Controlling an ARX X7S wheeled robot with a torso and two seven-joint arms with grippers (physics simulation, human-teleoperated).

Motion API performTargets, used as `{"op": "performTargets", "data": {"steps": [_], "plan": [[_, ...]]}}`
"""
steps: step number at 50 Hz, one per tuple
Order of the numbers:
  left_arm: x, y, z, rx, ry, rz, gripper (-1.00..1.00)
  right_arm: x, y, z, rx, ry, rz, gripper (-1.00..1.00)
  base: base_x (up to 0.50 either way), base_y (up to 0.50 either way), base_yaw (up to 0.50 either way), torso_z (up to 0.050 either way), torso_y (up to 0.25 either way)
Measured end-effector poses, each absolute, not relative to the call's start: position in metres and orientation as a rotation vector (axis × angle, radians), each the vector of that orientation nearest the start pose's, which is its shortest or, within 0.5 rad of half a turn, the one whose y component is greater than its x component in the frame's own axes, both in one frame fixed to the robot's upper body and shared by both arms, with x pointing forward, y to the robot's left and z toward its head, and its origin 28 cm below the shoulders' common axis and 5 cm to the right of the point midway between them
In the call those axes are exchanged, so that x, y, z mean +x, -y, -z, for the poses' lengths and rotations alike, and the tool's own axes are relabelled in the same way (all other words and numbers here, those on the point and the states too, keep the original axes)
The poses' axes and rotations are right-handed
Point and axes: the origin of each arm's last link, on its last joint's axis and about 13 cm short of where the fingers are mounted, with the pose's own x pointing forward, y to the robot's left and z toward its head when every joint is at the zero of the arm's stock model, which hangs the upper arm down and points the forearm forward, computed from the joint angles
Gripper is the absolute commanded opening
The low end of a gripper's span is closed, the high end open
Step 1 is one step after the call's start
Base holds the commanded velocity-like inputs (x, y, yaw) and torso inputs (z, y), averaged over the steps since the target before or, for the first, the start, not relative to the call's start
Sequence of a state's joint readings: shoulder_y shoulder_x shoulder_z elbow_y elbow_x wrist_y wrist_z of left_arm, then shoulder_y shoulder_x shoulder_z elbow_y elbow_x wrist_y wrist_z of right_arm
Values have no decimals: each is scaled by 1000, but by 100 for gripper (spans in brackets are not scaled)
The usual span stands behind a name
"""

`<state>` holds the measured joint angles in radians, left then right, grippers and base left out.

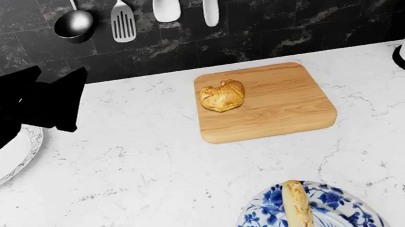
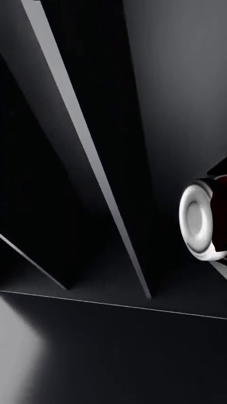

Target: From the different types of pastries on the counter, select a croissant and place it on the cutting board. Then retrieve a jar of jam from the cabinet and place it alongside the croissant on the cutting board.

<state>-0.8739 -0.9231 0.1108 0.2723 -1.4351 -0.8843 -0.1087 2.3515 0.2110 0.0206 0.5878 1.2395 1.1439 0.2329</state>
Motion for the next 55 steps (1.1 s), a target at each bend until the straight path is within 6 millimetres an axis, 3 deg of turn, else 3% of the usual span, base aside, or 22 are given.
{"op": "performTargets", "data": {"steps": [26, 55], "plan": [[252, -320, -284, -102, -8, 477, 100, 143, 97, -592, 293, 488, -1030, -100, 0, 0, 0, 0, 0], [253, -320, -284, -101, -6, 475, 100, 155, 92, -558, 268, 318, -1021, -100, 0, 0, 0, 0, 0]]}}
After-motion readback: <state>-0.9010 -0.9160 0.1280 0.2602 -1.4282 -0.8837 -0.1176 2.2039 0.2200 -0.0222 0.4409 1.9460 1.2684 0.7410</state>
